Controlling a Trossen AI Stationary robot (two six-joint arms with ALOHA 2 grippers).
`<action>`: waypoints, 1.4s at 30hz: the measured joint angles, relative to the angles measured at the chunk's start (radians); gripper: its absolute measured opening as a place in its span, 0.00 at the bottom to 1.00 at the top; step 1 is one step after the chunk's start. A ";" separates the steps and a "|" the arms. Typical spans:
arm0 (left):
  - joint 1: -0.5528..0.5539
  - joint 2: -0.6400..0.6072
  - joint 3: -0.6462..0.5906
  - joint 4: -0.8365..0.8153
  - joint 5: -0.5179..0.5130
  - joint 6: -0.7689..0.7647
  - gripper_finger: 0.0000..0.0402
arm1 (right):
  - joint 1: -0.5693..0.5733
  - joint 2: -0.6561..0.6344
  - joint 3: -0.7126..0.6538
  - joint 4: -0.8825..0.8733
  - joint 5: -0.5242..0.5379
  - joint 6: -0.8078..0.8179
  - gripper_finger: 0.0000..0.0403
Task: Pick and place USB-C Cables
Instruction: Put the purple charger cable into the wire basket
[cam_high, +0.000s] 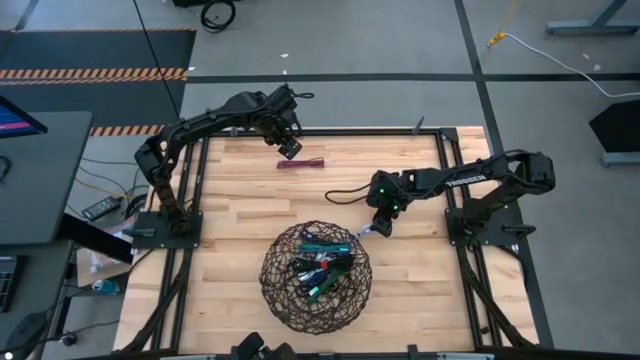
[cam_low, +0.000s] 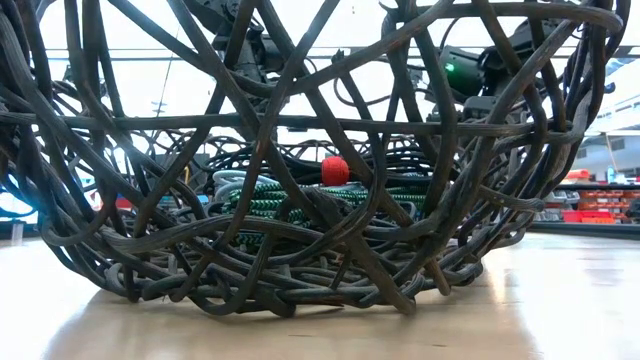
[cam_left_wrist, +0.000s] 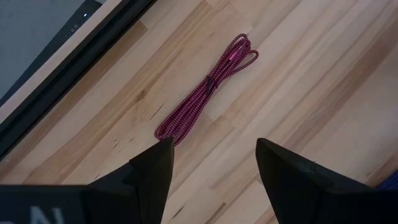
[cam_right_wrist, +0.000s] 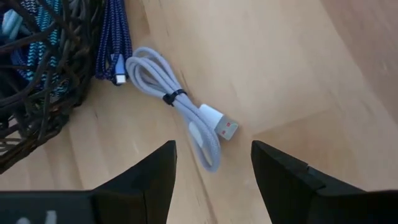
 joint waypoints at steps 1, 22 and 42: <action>0.000 0.000 0.000 0.000 0.000 0.000 0.58 | 0.000 0.010 0.000 0.006 -0.002 0.000 0.53; 0.000 0.000 0.000 -0.002 0.000 -0.006 0.58 | 0.006 0.138 0.002 0.120 -0.038 -0.016 0.23; 0.000 0.000 0.000 -0.001 0.000 -0.006 0.58 | -0.115 -0.135 0.010 0.011 0.156 0.026 0.02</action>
